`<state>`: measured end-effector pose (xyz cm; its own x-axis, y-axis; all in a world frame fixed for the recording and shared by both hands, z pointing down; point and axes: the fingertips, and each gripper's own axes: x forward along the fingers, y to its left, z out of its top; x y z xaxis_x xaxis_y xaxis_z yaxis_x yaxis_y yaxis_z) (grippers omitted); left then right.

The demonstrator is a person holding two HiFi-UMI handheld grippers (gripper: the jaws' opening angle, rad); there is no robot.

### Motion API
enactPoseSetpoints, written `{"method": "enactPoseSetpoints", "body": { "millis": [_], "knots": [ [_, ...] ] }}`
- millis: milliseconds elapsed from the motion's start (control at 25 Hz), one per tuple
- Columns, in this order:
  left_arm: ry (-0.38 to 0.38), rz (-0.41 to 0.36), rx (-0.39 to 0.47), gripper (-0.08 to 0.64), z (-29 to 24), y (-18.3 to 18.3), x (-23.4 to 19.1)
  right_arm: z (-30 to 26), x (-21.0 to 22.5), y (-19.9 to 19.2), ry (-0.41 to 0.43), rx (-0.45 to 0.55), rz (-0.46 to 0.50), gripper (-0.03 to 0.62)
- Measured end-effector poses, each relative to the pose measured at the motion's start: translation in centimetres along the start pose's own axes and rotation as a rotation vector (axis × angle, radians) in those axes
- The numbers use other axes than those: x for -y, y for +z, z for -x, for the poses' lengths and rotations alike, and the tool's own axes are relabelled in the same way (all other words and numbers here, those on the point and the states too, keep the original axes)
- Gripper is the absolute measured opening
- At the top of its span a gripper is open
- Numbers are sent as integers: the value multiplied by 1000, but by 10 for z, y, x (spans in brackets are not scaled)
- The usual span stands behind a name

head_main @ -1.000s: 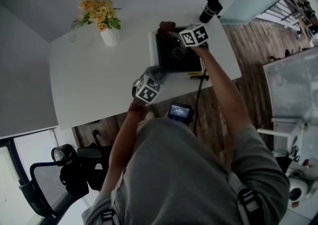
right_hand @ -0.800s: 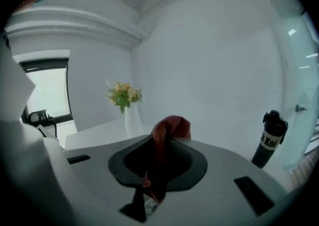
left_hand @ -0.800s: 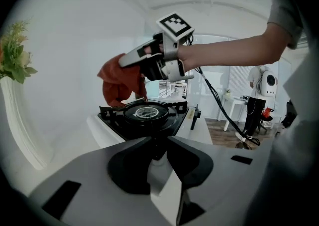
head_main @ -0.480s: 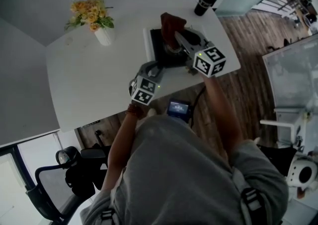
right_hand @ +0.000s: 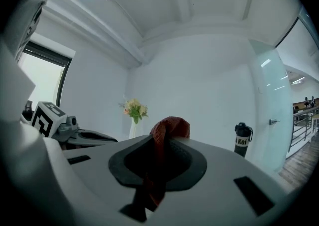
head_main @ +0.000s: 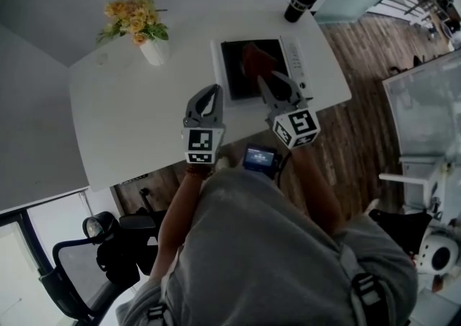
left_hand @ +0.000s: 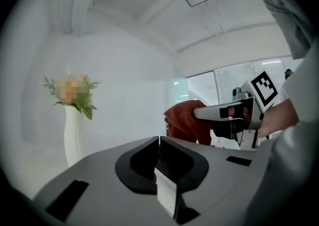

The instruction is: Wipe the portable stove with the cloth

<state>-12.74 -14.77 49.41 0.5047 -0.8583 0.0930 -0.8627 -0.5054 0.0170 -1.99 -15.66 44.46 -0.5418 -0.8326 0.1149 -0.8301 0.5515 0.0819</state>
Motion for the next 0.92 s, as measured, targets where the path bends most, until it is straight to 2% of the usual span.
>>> {"method": "enactPoseSetpoints", "body": {
  "millis": [280, 920],
  "knots": [
    [-5, -12, -58, 35, 0, -15, 3, 5, -10, -20, -8, -45, -49, 58],
    [-23, -5, -76, 34, 1, -24, 13, 19, -16, -45, 11, -81, -141, 58]
  ]
}}
